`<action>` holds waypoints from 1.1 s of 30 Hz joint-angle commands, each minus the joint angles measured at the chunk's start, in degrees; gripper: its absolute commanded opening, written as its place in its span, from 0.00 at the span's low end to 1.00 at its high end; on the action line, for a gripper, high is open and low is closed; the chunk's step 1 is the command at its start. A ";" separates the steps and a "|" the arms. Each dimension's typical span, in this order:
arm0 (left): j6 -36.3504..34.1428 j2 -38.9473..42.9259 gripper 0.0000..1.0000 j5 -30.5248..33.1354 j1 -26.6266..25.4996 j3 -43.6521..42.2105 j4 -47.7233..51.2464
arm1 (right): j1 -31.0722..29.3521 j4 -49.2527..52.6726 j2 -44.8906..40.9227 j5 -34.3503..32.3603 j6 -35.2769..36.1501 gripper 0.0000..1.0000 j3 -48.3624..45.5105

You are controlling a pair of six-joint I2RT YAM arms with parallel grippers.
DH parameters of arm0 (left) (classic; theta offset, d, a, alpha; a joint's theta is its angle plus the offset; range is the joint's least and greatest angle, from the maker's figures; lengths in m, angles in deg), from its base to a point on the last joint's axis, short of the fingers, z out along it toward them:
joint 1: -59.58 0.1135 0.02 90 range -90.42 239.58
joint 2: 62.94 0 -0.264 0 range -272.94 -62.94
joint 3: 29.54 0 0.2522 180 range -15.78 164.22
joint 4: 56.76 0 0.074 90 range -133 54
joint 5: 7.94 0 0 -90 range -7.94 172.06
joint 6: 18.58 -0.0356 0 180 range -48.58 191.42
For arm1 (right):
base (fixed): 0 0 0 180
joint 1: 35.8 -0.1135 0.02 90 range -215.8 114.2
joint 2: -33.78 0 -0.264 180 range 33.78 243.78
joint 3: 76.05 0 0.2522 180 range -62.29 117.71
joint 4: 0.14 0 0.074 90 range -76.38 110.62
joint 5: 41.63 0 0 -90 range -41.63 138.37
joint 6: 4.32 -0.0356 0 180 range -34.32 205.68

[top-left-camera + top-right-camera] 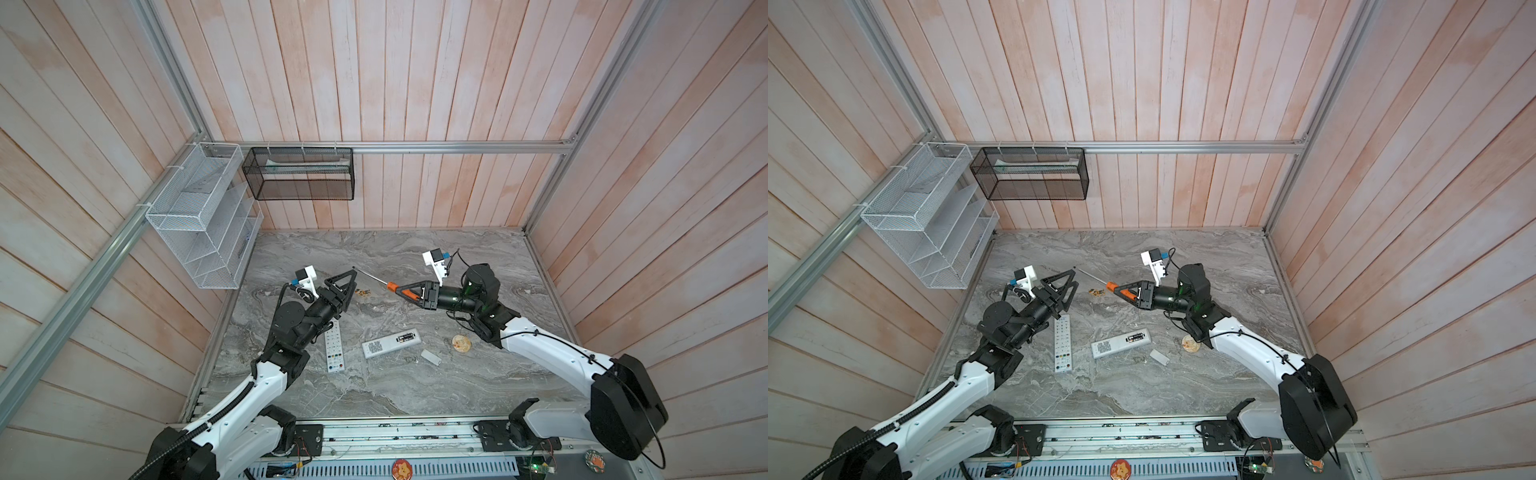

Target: Unload the batteries from the remote control

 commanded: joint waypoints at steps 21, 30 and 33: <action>-92.64 -22.27 1.00 10.56 -16.77 37.13 77.40 | 11.84 65.74 -3.42 -7.24 35.14 0.00 21.12; -108.90 -27.56 1.00 6.46 -16.50 29.29 71.33 | 11.88 65.61 -4.23 -5.55 35.50 0.00 18.68; -110.88 -29.71 1.00 7.22 -16.41 27.33 68.18 | 11.81 64.70 -4.75 -4.94 34.94 0.00 17.96</action>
